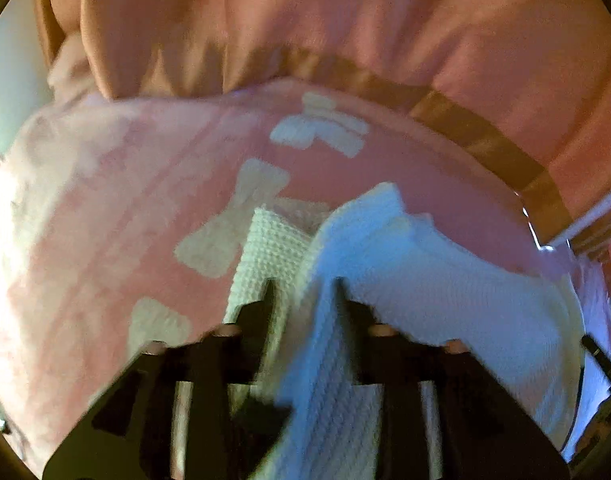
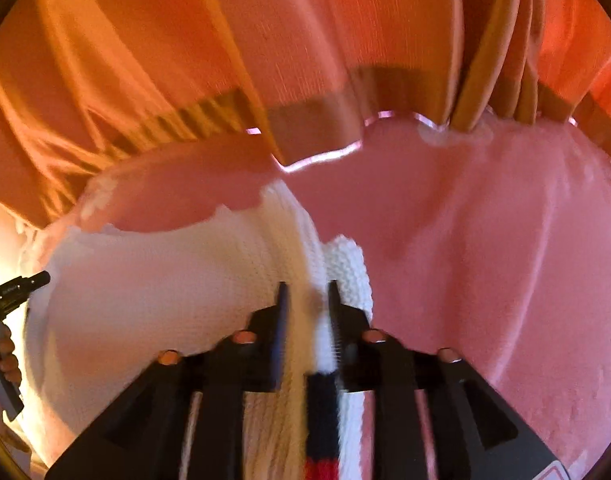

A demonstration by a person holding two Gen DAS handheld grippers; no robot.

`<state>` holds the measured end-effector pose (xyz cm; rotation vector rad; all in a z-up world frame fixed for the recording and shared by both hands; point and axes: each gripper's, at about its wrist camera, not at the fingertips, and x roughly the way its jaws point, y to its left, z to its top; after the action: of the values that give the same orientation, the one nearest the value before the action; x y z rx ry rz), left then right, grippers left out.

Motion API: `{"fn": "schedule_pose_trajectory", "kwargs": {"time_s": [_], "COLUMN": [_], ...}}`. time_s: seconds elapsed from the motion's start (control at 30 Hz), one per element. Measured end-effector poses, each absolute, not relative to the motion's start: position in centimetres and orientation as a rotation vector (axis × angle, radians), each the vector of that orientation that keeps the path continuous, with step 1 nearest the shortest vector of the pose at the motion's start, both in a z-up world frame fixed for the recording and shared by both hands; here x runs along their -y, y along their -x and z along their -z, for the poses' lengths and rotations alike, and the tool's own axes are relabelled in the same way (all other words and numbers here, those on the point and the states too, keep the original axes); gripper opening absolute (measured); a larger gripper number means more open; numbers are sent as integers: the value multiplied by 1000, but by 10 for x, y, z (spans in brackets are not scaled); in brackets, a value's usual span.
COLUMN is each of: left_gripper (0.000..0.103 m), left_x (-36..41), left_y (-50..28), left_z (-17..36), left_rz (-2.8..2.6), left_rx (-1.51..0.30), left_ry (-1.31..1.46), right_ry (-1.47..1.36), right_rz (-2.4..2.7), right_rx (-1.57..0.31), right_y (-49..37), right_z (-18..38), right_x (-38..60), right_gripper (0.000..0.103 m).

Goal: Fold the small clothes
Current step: 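Lay the hem down near the collar and open both grippers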

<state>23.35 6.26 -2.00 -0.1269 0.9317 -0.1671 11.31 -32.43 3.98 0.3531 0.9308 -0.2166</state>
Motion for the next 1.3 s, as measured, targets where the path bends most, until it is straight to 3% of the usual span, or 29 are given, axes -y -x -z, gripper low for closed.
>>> {"fn": "schedule_pose_trajectory", "kwargs": {"time_s": [0.17, 0.37, 0.43, 0.53, 0.6, 0.63, 0.67, 0.73, 0.8, 1.03, 1.1, 1.13, 1.17, 1.3], "left_gripper": [57, 57, 54, 51, 50, 52, 57, 65, 73, 72, 65, 43, 19, 17], "left_x": [-61, -58, -71, -81, -85, -88, -90, -97, -108, -135, -131, -129, -126, -118], "left_y": [-191, -151, -146, -136, -125, -120, -113, -104, -102, -118, -121, -121, -121, -105], "left_z": [-9, 26, 47, 51, 42, 38, 33, 29, 32, 69, 74, 72, 71, 32], "left_rz": [235, 241, 197, 195, 194, 214, 233, 221, 166, 141, 130, 136, 167, 246], "left_rx": [-878, -949, -994, -964, -945, -938, -926, -906, -923, -1076, -1088, -1081, -1085, -1031], "left_ry": [128, -51, -77, -104, -54, -17, 21, 53, 87, 351, 365, 364, 376, 376], "right_ry": [-326, -240, -208, -245, -278, -290, -299, -313, -312, -603, -616, -624, -635, -511], "right_rz": [157, 59, 108, 122, 149, 158, 166, 178, 202, 142, 103, 96, 76, 74], "right_rx": [-940, -1074, -1134, -1114, -1077, -1060, -1051, -1043, -1085, -1145, -1127, -1115, -1094, -976], "right_y": [-74, -41, -36, -28, -17, -12, -7, 2, 3, 1, -5, -5, -7, 10], "right_z": [-56, -32, -13, -18, -33, -38, -41, -41, -30, 13, 13, 11, 5, -57], "right_x": [308, 281, 290, 300, 299, 298, 298, 294, 290, 301, 298, 297, 297, 304], "right_gripper": [30, 14, 2, 2, 9, 19, 37, 55, 57, 62, 36, 17, 14, 11]}}
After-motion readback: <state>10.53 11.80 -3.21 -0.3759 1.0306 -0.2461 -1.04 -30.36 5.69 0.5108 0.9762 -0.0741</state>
